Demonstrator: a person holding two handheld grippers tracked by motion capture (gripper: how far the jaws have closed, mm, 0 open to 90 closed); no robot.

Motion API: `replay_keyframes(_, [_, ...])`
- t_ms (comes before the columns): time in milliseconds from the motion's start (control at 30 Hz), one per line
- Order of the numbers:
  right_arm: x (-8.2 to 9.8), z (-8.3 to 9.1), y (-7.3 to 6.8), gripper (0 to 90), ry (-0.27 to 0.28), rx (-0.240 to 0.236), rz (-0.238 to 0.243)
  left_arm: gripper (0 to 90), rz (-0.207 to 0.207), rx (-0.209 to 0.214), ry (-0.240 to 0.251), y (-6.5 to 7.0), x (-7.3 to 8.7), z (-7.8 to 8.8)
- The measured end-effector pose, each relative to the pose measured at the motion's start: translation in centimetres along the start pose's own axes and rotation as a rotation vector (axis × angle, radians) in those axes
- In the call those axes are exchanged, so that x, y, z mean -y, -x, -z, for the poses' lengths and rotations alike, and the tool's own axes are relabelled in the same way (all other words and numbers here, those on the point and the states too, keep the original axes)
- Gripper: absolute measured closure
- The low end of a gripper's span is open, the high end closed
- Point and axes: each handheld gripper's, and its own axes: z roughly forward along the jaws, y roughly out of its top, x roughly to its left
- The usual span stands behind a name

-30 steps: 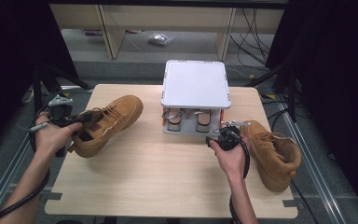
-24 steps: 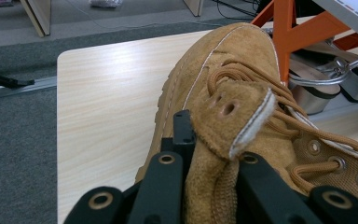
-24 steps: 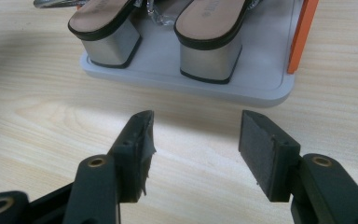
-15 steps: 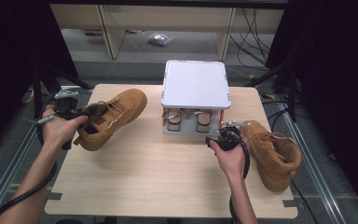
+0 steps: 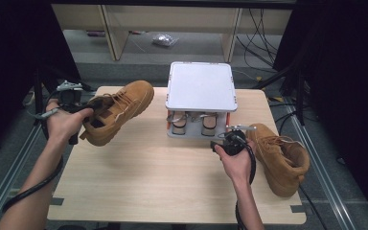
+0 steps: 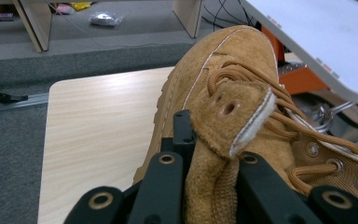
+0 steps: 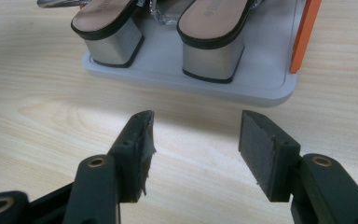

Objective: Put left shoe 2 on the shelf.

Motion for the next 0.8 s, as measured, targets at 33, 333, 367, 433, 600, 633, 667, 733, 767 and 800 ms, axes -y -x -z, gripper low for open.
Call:
replay_keyframes(33, [0.1,-0.1,0.1,45.9,0.009,-0.005,0.017,85.1,0.013,-0.002,0.011,0.1,-0.2,0.0])
replay_keyframes(333, [0.1,-0.1,0.2,45.9,0.003,-0.009,0.051,85.1,0.035,0.004,0.047,0.4,-1.7,-0.2])
replay_keyframes(367, [0.1,-0.1,0.2,45.9,0.001,-0.010,0.050,85.1,0.036,0.006,0.052,0.4,-1.9,-0.3])
replay_keyframes(433, [0.2,-0.1,0.0,45.9,-0.005,-0.004,0.032,85.1,0.038,0.005,0.054,0.5,-2.2,-0.4])
replay_keyframes(600, [0.2,-0.2,0.2,45.9,0.004,-0.002,0.064,85.1,0.041,0.007,0.067,0.8,-3.1,-0.7])
replay_keyframes(633, [0.2,-0.2,0.3,45.9,0.010,0.001,0.078,85.1,0.043,0.004,0.067,0.9,-3.4,-0.8])
replay_keyframes(667, [0.2,-0.2,0.2,45.9,0.006,-0.009,0.066,85.1,0.046,0.008,0.070,0.9,-3.5,-0.9])
replay_keyframes(733, [0.3,-0.2,-0.1,45.9,-0.005,-0.012,0.031,85.1,0.048,0.008,0.074,1.1,-3.9,-1.1])
replay_keyframes(767, [0.2,-0.2,0.0,45.9,-0.004,-0.011,0.047,85.1,0.049,0.006,0.070,1.2,-4.1,-1.2])
replay_keyframes(800, [0.2,-0.2,-0.1,45.9,-0.004,-0.007,0.044,85.1,0.051,0.005,0.072,1.2,-4.2,-1.3])
